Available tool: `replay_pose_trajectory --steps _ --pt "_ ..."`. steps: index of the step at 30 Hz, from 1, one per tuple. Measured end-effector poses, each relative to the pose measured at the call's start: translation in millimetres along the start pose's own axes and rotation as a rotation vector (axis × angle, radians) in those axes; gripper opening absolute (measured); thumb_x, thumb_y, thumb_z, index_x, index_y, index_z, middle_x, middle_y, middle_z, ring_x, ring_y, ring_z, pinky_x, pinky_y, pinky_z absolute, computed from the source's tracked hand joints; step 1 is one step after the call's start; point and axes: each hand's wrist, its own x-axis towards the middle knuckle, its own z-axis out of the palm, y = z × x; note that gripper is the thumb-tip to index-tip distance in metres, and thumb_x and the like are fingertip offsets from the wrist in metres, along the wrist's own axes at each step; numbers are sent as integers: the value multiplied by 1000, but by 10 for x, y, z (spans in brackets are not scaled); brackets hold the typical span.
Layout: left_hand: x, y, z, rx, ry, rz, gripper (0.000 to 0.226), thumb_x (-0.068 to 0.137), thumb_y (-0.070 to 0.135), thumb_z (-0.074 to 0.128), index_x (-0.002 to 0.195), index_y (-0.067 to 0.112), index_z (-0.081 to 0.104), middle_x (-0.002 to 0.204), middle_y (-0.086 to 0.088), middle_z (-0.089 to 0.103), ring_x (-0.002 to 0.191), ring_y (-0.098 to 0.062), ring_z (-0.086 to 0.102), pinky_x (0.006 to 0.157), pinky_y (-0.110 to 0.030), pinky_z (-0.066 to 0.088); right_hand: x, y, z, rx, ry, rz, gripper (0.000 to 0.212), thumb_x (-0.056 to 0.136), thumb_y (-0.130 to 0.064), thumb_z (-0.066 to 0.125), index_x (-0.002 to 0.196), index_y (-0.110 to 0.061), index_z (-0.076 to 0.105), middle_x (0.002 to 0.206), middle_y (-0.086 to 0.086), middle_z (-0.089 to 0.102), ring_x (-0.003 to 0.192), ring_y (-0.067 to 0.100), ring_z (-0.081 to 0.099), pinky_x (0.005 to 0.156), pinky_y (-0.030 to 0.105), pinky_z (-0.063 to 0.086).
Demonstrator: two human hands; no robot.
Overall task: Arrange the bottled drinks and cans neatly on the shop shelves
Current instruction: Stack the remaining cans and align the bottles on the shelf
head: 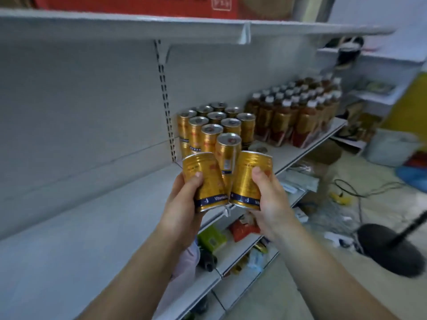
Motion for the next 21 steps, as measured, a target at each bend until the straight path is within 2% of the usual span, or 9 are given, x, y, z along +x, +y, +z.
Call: replay_pose_trajectory --steps 3,5,7,9,12,16,21 --pt "208 -134 215 68 -93 -19 62 69 28 66 128 15 50 113 -11 68 99 -26 68 80 -41 54 89 -155 -241 -20 97 -33 57 65 -52 75 113 -27 59 108 7 71 99 28 68 93 56 50" --pt "367 -221 341 163 -144 4 64 67 29 75 127 25 52 118 -6 67 105 -27 66 87 -48 52 174 -271 -391 -51 153 -59 58 63 -51 71 113 -25 59 105 8 71 94 27 69 89 56 52" --pt "482 -292 488 247 -194 57 61 59 40 73 118 39 56 116 2 67 107 -23 65 89 -51 51 282 -382 -547 -69 182 -88 54 66 -49 74 112 -25 59 105 8 70 93 28 69 86 55 54" --pt "562 -358 639 286 -200 109 52 54 46 72 104 52 58 110 9 68 103 -17 66 87 -50 53 413 -469 -711 -63 200 -119 51 66 -47 70 111 -27 58 106 6 68 95 26 68 84 48 56" --pt "636 -444 843 318 -148 134 45 52 48 71 94 57 59 103 13 69 101 -16 66 87 -49 54 614 -588 -909 -57 158 -151 50 67 -47 69 112 -29 58 103 2 68 96 22 67 85 45 54" --pt "842 -657 1123 340 -55 178 64 52 49 72 113 43 54 108 8 67 101 -17 66 85 -47 55 1006 -709 -1213 -101 97 -170 38 68 -42 77 102 -32 62 97 -4 71 96 20 67 87 44 54" --pt "954 -980 1512 410 148 218 54 51 48 73 100 53 51 106 10 65 99 -13 65 82 -36 53 1463 -936 -1546 -156 -96 -119 26 82 -28 72 104 -28 58 102 -1 67 91 16 67 79 34 54"
